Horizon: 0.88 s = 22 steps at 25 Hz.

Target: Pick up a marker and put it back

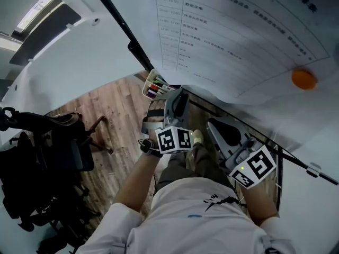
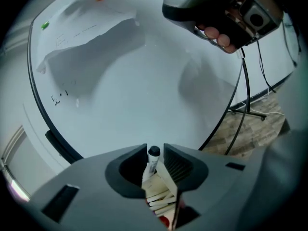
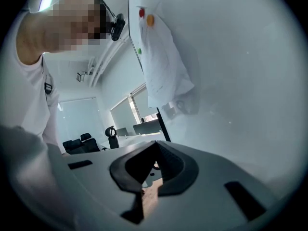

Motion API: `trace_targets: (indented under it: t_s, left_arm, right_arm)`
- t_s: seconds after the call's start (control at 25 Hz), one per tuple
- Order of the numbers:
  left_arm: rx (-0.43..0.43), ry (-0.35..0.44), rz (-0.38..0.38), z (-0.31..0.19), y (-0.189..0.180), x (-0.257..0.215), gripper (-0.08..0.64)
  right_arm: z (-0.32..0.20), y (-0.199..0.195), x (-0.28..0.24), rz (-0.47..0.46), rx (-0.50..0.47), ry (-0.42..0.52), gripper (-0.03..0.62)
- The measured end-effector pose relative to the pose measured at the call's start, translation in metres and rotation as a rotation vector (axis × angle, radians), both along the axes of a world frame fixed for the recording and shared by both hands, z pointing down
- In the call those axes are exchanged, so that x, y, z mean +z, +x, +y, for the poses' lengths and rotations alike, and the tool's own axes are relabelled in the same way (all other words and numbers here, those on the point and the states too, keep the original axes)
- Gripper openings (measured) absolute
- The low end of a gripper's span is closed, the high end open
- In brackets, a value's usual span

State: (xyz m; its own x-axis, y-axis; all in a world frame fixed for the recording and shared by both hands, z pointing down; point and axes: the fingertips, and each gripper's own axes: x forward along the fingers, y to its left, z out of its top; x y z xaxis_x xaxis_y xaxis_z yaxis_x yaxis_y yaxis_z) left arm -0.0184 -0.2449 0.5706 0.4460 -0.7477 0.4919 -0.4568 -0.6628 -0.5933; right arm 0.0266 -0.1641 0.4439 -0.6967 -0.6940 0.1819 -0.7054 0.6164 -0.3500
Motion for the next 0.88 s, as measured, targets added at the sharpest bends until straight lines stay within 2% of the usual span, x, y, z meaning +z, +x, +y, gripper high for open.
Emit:
trace_targets:
  t_s: [0.08, 0.52, 0.88]
  left_arm:
    - [-0.008, 0.011, 0.008, -0.002, -0.001, -0.002, 0.089]
    - [-0.016, 0.069, 0.038, 0.003, -0.005, -0.031, 0.081]
    - [-0.053, 0.083, 0.151, 0.019, -0.010, -0.082, 0.081]
  right_arm:
    - [0.000, 0.001, 0.000, 0.002, 0.007, -0.002, 0.012]
    - [-0.005, -0.005, -0.005, 0.005, 0.003, 0.015, 0.012]
    - [-0.010, -0.015, -0.029, 0.009, -0.033, 0.078, 0.012]
